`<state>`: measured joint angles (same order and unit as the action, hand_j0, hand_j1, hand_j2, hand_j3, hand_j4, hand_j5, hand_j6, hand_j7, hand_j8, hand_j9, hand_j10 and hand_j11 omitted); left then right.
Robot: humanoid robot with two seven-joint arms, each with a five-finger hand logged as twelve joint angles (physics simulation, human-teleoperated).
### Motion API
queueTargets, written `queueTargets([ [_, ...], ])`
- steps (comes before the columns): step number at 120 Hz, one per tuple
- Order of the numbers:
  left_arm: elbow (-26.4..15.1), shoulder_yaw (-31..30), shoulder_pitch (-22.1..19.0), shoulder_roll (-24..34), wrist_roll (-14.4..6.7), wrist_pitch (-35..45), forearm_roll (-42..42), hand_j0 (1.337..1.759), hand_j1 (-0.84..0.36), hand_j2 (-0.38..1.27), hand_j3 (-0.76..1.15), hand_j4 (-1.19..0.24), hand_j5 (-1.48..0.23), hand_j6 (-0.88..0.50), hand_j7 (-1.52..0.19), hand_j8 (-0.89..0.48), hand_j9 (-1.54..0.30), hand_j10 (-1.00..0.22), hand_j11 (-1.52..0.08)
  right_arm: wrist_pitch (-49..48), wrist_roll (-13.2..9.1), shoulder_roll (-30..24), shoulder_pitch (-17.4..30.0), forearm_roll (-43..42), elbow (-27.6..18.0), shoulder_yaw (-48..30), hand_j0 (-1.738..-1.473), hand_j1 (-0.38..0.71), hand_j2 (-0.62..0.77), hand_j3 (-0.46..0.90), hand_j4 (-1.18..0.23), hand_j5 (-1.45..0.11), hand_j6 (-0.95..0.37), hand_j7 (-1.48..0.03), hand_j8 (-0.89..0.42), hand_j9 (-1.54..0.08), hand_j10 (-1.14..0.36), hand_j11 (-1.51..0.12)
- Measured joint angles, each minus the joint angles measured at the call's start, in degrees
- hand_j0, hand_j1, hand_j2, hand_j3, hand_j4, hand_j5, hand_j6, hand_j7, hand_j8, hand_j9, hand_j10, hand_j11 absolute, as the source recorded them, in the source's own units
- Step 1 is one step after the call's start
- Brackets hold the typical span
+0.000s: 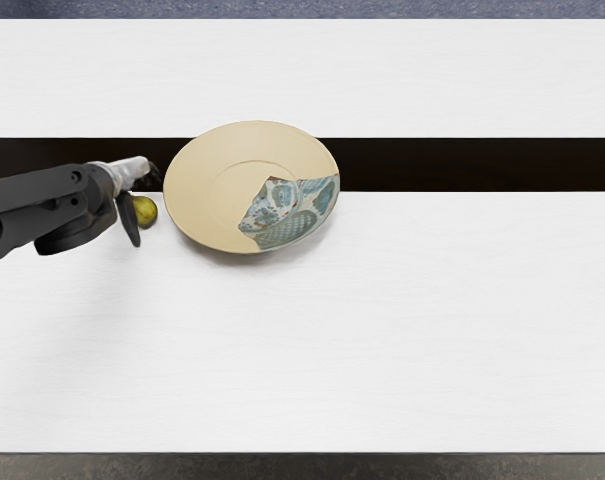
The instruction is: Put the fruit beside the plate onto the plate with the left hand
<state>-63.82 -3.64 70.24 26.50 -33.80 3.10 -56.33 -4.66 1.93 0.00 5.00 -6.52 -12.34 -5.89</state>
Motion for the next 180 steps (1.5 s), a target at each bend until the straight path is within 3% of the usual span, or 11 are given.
queueTargets([
  [60, 0.62, -0.90, -0.43, 0.08, 0.19, 0.52, -0.33, 1.658, 0.00, 0.06, 0.00, -0.29, -0.38, -0.29, -0.38, -0.29, -0.38, -0.29, -0.38, 0.00, 0.00, 0.00, 0.01, 0.01, 0.17, 0.00, -1.658, -0.31, -0.01, 0.00, -0.03, -0.04, -0.03, -0.04, -0.03, -0.04, -0.03, -0.04],
  [142, 0.14, -1.17, -1.16, 0.31, 0.22, 0.60, -0.38, 1.658, -0.27, 0.11, 0.00, -0.53, -0.67, -0.51, -0.68, -0.52, -0.68, -0.52, -0.68, 0.00, 0.00, 0.00, -0.02, 0.01, 0.21, 0.00, -1.658, -0.31, -0.01, 0.00, -0.03, -0.04, -0.03, -0.04, -0.03, -0.04, -0.03, -0.04],
  [180, 0.04, -1.10, -1.10, 0.57, 0.20, 0.02, -0.30, 1.655, -0.29, 0.23, 0.00, -0.62, -0.80, -0.49, -0.80, -0.49, -0.81, -0.61, -0.81, 0.00, 0.00, 0.00, -0.02, 0.01, 0.23, 0.00, -1.658, -0.31, -0.01, 0.00, -0.03, -0.04, -0.03, -0.04, -0.03, -0.04, -0.03, -0.04],
])
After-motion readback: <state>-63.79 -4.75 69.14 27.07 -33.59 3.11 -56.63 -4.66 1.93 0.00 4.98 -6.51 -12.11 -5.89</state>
